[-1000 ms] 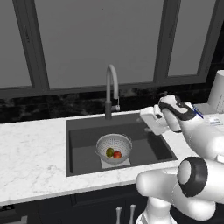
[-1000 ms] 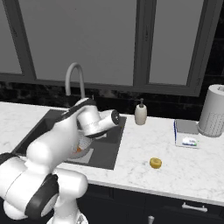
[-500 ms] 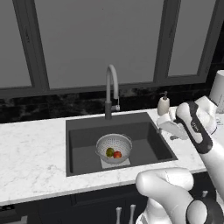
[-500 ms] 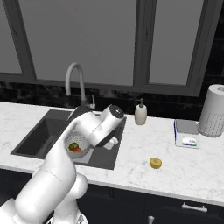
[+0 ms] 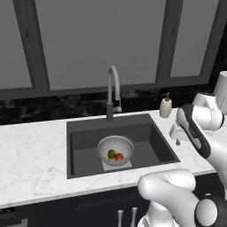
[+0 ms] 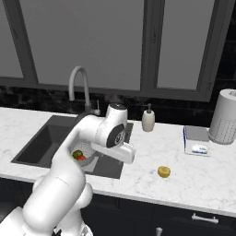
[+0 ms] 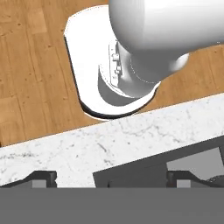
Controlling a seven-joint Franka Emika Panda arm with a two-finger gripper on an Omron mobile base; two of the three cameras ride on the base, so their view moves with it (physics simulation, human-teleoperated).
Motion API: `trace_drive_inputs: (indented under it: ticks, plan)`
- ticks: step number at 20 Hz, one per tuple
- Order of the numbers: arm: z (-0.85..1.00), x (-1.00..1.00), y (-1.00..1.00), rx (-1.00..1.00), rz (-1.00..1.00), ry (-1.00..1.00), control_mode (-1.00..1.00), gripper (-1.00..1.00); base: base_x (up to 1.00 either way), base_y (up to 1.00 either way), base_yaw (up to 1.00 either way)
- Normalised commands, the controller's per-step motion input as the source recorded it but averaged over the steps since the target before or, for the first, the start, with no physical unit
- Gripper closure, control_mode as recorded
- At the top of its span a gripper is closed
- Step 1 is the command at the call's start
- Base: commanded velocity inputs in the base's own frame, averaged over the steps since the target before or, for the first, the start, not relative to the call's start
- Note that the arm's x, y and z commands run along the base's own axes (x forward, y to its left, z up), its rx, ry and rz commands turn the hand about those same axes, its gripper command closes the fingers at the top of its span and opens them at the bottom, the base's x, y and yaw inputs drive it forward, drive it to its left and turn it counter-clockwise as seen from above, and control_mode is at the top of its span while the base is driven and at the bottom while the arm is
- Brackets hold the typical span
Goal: Put the colander in the sink, put the kiwi, kiwi, apple in the colander, and turn on the sink faucet and pour water over the colander.
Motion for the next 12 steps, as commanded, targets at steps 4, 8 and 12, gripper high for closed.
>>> trace_drive_inputs:
  ticks: [4, 8, 12]
  plan:
    - [-0.08, -0.04, -0.94, 0.00, -0.11, 0.11, -1.00, -1.00, 0.00, 0.00, 0.00]
    - [-0.33, 0.00, -0.94, 0.06, -0.20, 0.00, -1.00, -1.00, 0.00, 0.00, 0.00]
    - [-0.44, 0.00, -0.80, 0.00, -0.19, 0.03, -1.00, -1.00, 0.00, 0.00, 0.00]
